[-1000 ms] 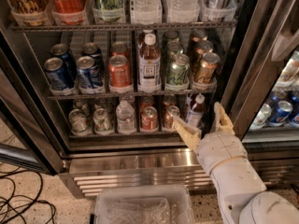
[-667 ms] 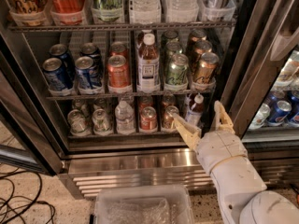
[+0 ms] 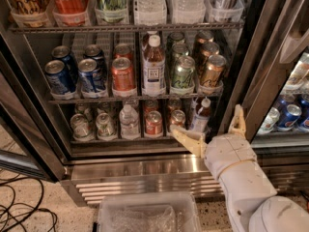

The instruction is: Pick orange can from middle shelf of fridge

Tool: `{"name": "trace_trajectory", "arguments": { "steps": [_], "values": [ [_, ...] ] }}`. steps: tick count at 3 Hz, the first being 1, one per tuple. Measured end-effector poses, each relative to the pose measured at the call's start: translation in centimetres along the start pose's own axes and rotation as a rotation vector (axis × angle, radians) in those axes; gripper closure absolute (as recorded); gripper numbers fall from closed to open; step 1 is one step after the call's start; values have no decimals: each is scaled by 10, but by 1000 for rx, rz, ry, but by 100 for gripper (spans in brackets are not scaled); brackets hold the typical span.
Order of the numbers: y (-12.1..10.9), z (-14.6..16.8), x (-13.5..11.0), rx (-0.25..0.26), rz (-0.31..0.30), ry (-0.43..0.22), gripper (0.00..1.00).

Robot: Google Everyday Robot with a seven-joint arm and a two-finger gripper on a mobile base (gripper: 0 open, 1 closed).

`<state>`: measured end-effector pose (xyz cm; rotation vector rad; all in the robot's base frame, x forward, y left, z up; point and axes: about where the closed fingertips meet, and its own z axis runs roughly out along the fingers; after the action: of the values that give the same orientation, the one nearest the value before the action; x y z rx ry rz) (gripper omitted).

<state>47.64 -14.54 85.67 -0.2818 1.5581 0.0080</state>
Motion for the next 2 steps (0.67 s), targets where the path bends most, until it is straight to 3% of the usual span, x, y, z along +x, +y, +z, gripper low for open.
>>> {"name": "trace_trajectory", "arguments": {
  "steps": [1,2],
  "values": [
    [-39,25,26,81,30,16,0],
    [-13,46,25,42,33,18,0]
  ]
}}
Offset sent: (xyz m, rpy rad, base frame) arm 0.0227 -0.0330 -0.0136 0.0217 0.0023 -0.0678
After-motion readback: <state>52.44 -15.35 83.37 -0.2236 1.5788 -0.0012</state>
